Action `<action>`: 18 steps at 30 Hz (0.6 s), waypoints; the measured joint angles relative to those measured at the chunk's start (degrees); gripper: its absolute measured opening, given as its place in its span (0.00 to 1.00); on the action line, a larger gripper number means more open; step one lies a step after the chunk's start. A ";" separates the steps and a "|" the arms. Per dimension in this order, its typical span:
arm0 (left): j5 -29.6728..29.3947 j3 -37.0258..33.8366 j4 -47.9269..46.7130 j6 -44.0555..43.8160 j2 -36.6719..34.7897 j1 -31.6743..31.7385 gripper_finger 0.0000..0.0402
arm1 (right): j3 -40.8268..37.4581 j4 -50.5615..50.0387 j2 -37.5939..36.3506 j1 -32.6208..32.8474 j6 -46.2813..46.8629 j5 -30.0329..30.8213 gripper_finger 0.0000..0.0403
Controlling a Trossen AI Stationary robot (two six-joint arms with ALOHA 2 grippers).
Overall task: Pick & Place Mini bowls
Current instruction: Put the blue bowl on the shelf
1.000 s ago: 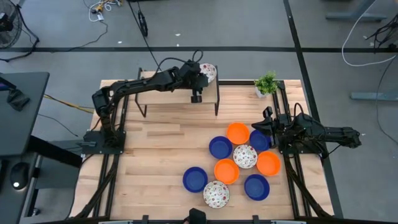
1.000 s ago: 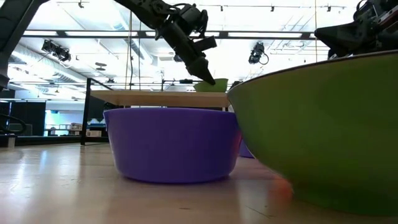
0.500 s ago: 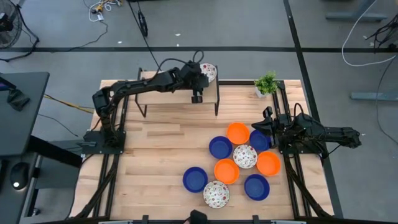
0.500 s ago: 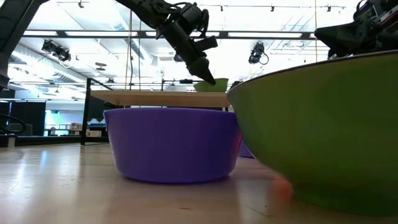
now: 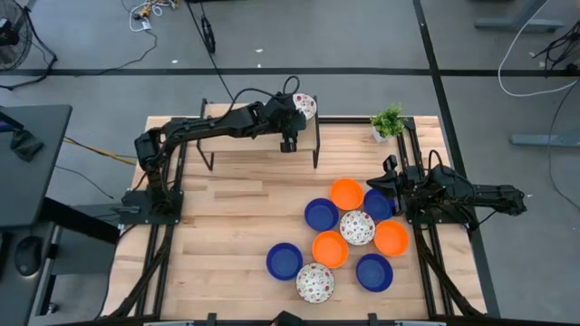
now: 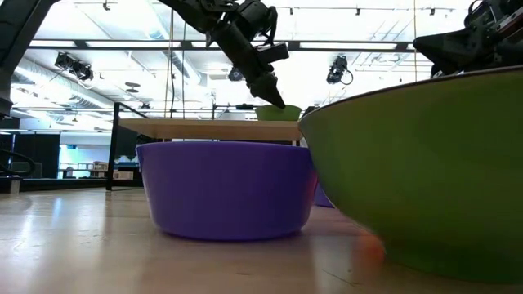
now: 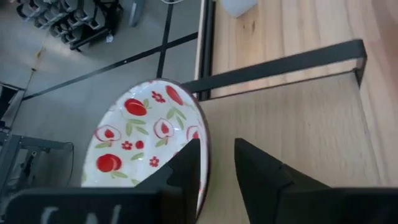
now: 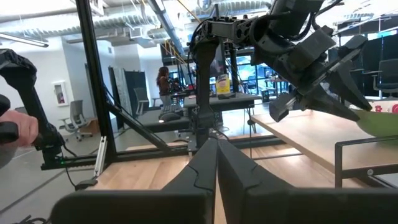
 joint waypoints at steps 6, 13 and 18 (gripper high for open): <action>-6.53 0.02 -2.23 -0.18 -3.70 -2.78 0.31 | -0.02 0.00 0.00 0.00 -0.01 0.01 0.04; -2.74 0.07 -14.70 -10.78 -11.26 -8.52 0.35 | -0.02 0.00 0.00 0.00 -0.02 0.00 0.04; 6.73 -1.46 -23.26 -22.81 -13.03 -14.08 0.32 | 0.00 0.02 0.00 0.00 -0.01 0.02 0.04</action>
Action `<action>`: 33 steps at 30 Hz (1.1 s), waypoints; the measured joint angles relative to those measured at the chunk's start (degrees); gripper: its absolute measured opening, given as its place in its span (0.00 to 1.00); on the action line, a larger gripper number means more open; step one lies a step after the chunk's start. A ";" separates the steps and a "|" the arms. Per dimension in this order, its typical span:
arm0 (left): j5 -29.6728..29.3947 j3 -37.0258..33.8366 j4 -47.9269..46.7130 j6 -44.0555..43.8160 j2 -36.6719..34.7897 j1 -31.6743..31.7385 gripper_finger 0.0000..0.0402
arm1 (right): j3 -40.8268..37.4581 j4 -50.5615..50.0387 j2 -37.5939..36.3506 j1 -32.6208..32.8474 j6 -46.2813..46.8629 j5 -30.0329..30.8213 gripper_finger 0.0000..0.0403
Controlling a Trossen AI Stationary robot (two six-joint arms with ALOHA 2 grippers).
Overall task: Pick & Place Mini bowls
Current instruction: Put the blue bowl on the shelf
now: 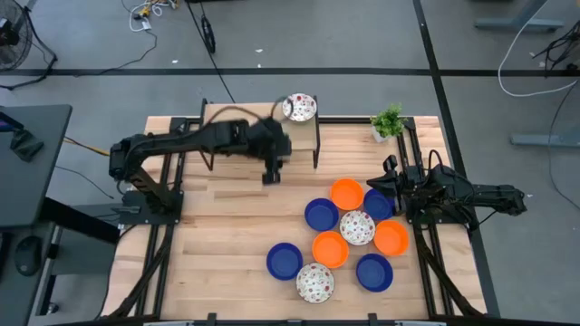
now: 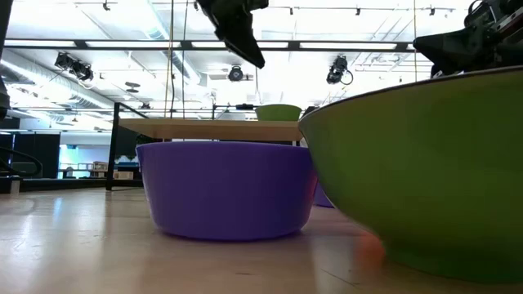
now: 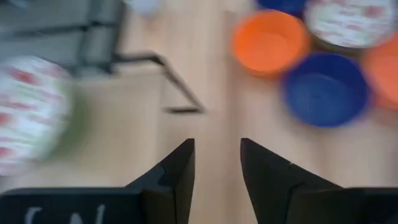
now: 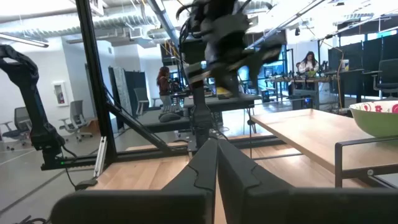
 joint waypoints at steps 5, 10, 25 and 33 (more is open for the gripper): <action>-0.65 -10.94 7.84 -4.55 0.15 -8.75 0.26 | -0.02 -0.04 0.00 0.00 0.00 -0.02 0.04; -4.71 -23.36 25.19 -9.64 -0.47 -16.99 0.19 | -0.02 -0.03 0.00 -0.02 -0.02 0.00 0.04; -6.52 -31.74 39.71 -27.05 -0.81 -36.11 0.11 | 0.00 -0.87 0.02 0.00 -0.01 0.01 0.04; -8.25 -31.72 46.63 -28.64 -0.65 -43.39 0.33 | -0.02 -0.87 0.02 0.00 -0.01 -0.01 0.04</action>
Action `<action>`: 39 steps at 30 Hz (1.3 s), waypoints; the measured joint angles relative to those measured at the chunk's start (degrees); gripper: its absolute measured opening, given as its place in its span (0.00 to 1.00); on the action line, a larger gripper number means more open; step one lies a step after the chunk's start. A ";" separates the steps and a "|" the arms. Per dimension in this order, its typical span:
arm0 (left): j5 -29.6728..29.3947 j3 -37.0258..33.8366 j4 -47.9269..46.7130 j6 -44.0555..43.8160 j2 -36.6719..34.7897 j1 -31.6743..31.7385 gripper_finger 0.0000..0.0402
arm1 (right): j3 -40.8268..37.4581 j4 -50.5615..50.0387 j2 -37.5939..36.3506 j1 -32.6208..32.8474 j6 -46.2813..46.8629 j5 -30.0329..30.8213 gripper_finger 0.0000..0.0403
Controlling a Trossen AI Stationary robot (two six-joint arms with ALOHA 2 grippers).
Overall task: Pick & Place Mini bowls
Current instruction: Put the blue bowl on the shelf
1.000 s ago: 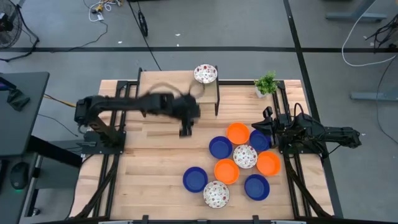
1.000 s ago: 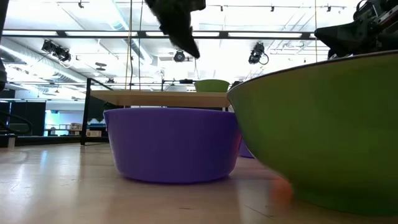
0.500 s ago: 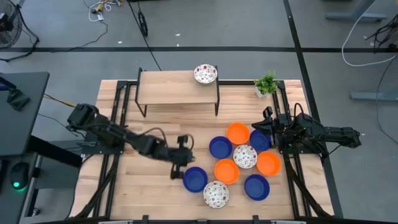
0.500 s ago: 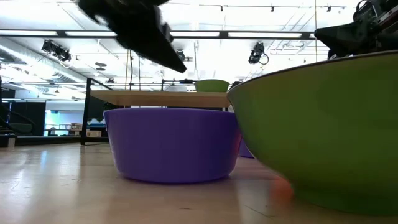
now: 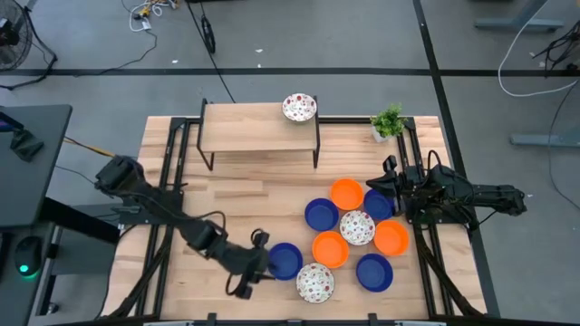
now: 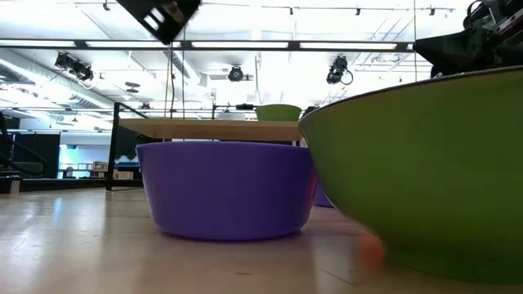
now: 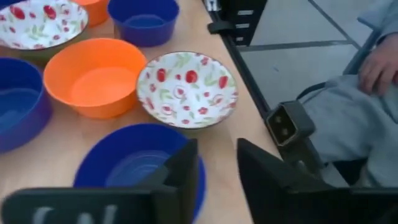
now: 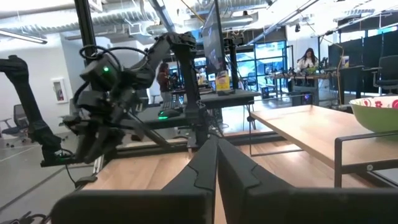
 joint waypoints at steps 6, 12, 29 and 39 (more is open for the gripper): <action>-6.43 0.54 -0.09 -3.71 5.09 -5.26 0.50 | 0.01 0.00 0.00 0.00 0.00 0.00 0.04; -13.44 4.60 -1.99 -5.59 12.37 -7.04 0.49 | 0.02 0.02 0.02 0.00 0.01 0.01 0.04; -16.41 8.92 -5.14 -5.62 18.58 -3.91 0.32 | 0.00 -0.07 0.02 -0.01 0.01 -0.01 0.04; -13.94 8.92 -7.39 -5.65 18.58 -3.65 0.17 | 0.01 -0.04 0.02 0.00 0.02 0.00 0.04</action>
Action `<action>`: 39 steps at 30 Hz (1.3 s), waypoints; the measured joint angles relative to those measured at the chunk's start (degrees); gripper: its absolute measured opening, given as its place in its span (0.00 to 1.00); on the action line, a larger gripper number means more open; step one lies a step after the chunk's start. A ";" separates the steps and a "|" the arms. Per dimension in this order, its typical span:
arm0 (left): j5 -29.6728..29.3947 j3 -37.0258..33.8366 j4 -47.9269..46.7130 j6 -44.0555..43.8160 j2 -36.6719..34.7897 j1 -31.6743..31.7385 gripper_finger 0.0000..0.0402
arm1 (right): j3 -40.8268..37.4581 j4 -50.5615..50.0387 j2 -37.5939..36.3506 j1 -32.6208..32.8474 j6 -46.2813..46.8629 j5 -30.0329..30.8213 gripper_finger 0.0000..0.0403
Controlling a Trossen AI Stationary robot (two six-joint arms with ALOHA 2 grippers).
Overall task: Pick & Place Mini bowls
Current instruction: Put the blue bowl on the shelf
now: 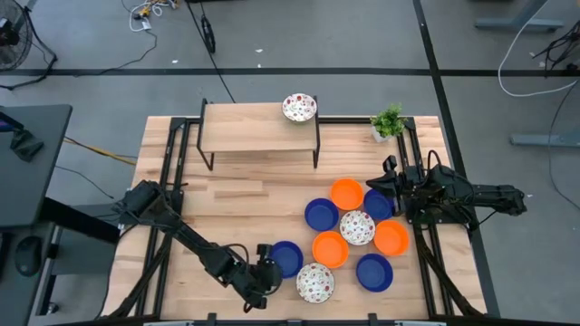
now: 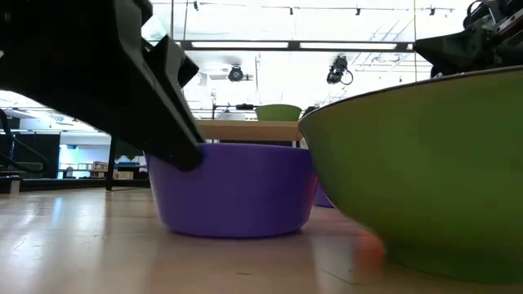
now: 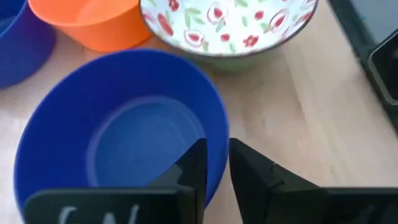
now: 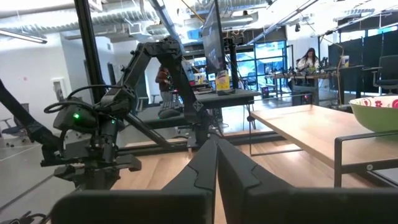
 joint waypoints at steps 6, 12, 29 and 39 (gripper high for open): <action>-0.06 0.00 -0.39 0.01 0.00 0.37 0.11 | 0.00 0.00 0.00 -0.01 -0.01 0.01 0.04; 0.00 0.00 -0.33 0.09 -0.10 0.66 0.02 | -0.01 0.00 0.00 0.00 -0.02 -0.01 0.04; -10.13 0.02 -20.73 9.73 -29.34 13.43 0.01 | 0.00 0.01 -0.02 0.00 0.00 0.01 0.04; 3.92 0.02 -22.93 31.43 -36.57 41.44 0.01 | 0.00 0.00 -0.02 0.00 -0.01 -0.01 0.04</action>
